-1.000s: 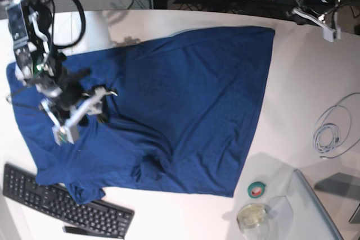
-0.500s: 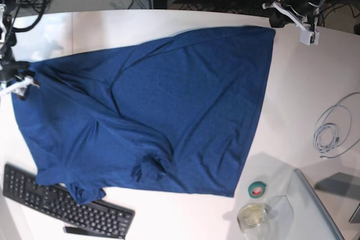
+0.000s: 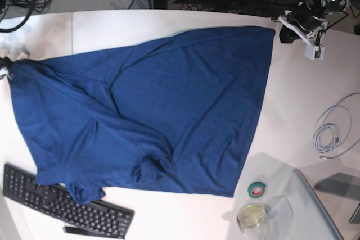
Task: Layout the t-shirt on the table in an organized manner, then fold the t-shirt properly
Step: 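Carry the right gripper to the shirt corner and grasp the fabric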
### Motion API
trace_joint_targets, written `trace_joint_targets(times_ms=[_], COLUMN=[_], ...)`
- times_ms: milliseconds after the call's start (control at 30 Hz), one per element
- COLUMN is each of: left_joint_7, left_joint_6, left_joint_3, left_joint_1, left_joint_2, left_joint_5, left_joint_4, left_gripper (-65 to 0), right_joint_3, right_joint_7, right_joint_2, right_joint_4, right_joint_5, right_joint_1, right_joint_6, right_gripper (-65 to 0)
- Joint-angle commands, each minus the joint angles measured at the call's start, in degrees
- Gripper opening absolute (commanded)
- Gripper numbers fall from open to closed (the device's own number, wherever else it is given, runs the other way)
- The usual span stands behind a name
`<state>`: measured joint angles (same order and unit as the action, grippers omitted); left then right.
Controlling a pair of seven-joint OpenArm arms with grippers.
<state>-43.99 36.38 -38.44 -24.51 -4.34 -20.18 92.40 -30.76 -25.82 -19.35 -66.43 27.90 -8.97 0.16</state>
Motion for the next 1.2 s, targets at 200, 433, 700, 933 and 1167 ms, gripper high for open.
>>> trace_joint_targets(times_ms=[200, 433, 700, 933, 1167], left_joint_7=[2.1, 2.1, 2.1, 2.1, 2.1], left_joint_6=[0.4, 0.5, 0.5, 0.5, 0.5], left_joint_3=[-0.4, -3.5, -6.8, -6.8, -6.8], left_joint_1=[-1.1, -0.8, -0.8, -0.8, -0.8], left_joint_2=[-0.8, -0.7, -1.0, -0.9, -0.9], left_joint_5=[-0.5, -0.5, -0.3, -0.1, -0.1], left_joint_4=[-0.5, -1.4, -1.4, -1.4, -1.4], left_gripper=[-65.0, -65.0, -65.0, -65.0, -65.0], right_joint_3=[4.6, 16.3, 16.8, 16.7, 16.4], right_joint_7=[-1.5, -3.8, -3.8, -6.6, -6.7], right_joint_2=[0.1, -5.6, -5.2, -5.1, -5.4], right_joint_4=[-10.4, -4.2, -0.4, -0.4, -4.8], right_joint_5=[-0.3, -0.3, -0.3, -0.3, -0.2], right_joint_1=[-1.9, 1.8, 2.6, 2.5, -0.4], right_joint_6=[9.9, 15.2, 15.3, 15.3, 15.3], right_gripper=[-34.4, -34.2, -35.0, -60.0, -62.1])
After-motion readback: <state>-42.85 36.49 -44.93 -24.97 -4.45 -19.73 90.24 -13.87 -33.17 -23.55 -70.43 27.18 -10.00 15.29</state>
